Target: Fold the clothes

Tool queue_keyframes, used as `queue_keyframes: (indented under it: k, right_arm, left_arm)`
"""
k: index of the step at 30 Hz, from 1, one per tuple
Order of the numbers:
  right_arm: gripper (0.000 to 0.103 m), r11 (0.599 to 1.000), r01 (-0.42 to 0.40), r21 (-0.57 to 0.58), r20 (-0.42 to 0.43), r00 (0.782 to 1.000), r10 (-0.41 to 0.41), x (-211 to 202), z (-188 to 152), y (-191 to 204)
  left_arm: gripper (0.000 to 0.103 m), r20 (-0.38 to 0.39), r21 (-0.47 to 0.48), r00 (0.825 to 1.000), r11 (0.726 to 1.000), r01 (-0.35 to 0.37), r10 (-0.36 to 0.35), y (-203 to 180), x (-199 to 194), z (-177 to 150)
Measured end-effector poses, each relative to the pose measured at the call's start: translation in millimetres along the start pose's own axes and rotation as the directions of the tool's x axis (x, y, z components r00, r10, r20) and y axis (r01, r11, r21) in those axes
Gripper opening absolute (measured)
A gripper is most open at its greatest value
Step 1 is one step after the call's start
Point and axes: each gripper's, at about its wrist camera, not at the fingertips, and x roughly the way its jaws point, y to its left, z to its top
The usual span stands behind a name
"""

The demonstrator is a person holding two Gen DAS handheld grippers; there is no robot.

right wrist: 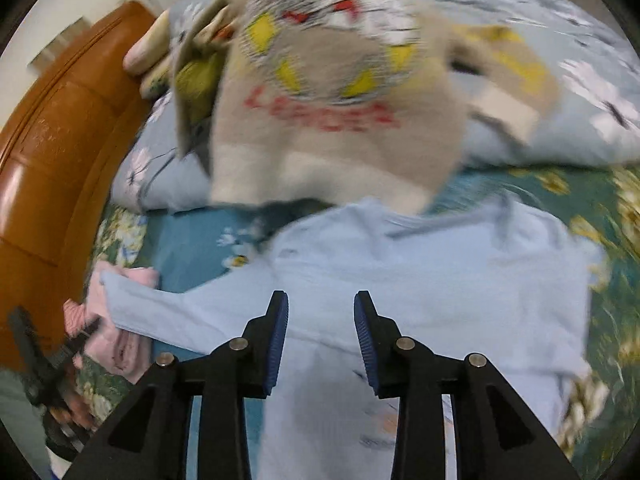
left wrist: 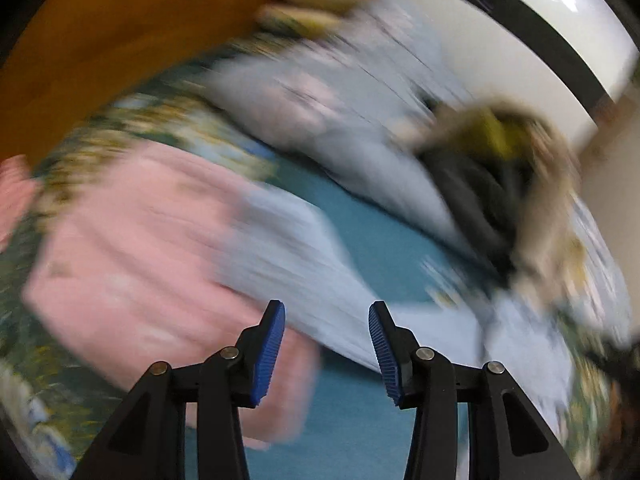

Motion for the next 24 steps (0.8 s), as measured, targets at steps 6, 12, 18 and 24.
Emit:
queue_keyframes:
  k: [6, 12, 18, 24]
  right_arm:
    - [0.035, 0.989, 0.015, 0.150, 0.026, 0.999, -0.019, -26.8, -31.8, -38.4]
    - [0.035, 0.985, 0.014, 0.173, 0.034, 0.999, -0.021, -40.4, -46.4, -37.5]
    - [0.035, 0.987, 0.009, 0.163, 0.030, 0.999, -0.014, -46.1, -55.3, -30.7]
    - [0.035, 0.983, -0.006, 0.184, 0.068, 0.998, -0.007, -59.8, -60.1, -39.6]
  left_arm:
    - [0.055, -0.042, -0.177, 0.997, 0.982, 0.060, -0.069, 58.7, 33.8, 3.9]
    - [0.047, -0.104, -0.284, 0.982, 0.951, 0.121, -0.156, 62.5, 63.8, 1.3]
    - [0.004, -0.084, -0.307, 0.984, 0.944, 0.123, -0.156, 60.5, 65.0, 7.2]
    - [0.004, 0.061, -0.016, 0.982, 0.984, 0.178, -0.177, -5.4, -5.2, 30.8]
